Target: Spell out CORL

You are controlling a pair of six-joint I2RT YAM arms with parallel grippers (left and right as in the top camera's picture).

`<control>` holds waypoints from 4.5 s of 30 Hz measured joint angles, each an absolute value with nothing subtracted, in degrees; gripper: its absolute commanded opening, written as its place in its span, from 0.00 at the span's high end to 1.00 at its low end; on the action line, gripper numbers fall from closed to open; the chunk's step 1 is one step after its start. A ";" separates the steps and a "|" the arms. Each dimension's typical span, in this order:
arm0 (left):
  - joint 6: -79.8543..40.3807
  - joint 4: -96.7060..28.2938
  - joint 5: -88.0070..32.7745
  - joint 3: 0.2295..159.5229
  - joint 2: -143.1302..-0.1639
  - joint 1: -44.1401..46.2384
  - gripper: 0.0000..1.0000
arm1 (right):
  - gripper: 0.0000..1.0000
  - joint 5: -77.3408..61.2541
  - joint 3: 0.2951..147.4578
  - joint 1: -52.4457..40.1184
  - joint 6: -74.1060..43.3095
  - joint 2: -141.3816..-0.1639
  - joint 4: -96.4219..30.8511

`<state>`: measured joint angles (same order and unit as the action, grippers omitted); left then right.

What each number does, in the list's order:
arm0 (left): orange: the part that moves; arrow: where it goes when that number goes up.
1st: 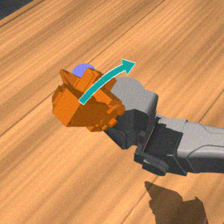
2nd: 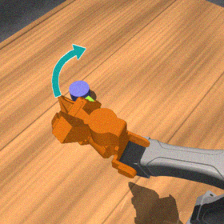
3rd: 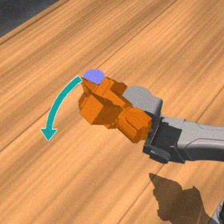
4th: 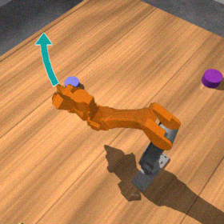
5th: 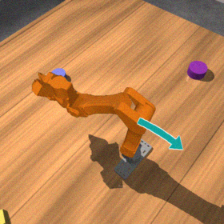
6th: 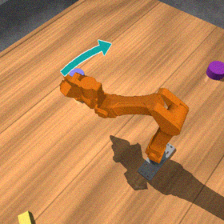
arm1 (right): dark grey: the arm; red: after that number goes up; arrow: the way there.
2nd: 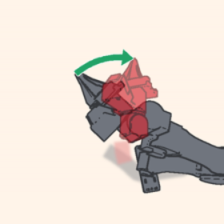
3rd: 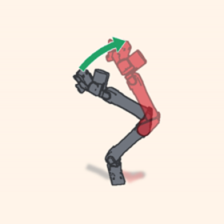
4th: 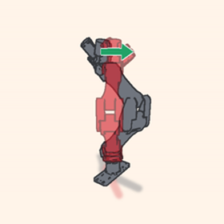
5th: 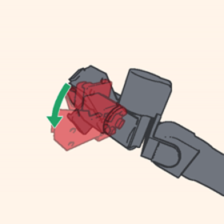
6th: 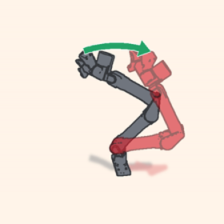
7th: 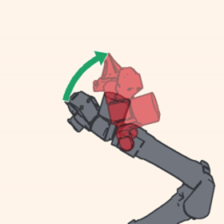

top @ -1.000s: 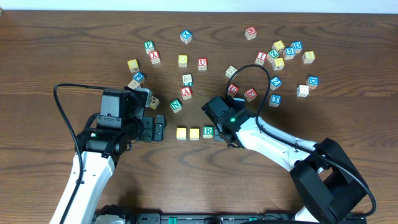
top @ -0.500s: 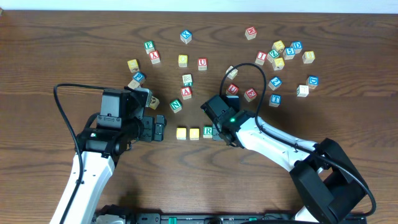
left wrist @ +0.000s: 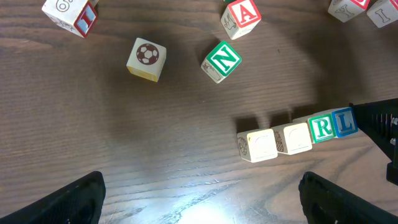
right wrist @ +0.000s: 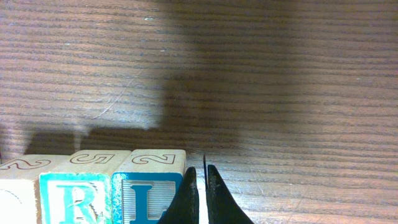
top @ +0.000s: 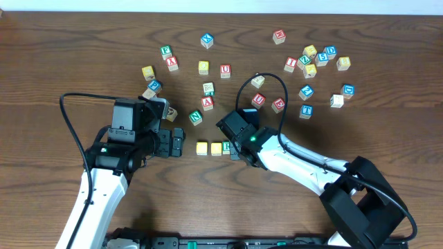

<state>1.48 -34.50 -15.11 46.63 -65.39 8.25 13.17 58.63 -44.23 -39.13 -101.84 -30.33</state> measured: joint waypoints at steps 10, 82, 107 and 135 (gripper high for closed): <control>1.48 -34.50 -15.14 46.63 -65.39 8.25 0.02 | 0.99 12.23 58.63 -44.29 -39.13 -101.84 -29.50; 1.48 -34.50 -15.14 46.63 -65.39 8.25 0.02 | 0.99 9.54 58.63 -44.71 -43.68 -101.84 -28.84; 1.48 -34.50 -15.14 46.63 -65.39 8.25 0.02 | 0.99 12.05 58.63 -44.71 -45.67 -101.84 -30.87; 1.48 -34.50 -15.14 46.63 -65.39 8.25 0.02 | 0.99 13.23 58.48 -40.21 -33.30 -101.84 -14.74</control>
<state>1.48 -34.50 -15.14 46.63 -65.39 8.25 13.23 58.48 -40.21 -33.30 -101.84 -14.74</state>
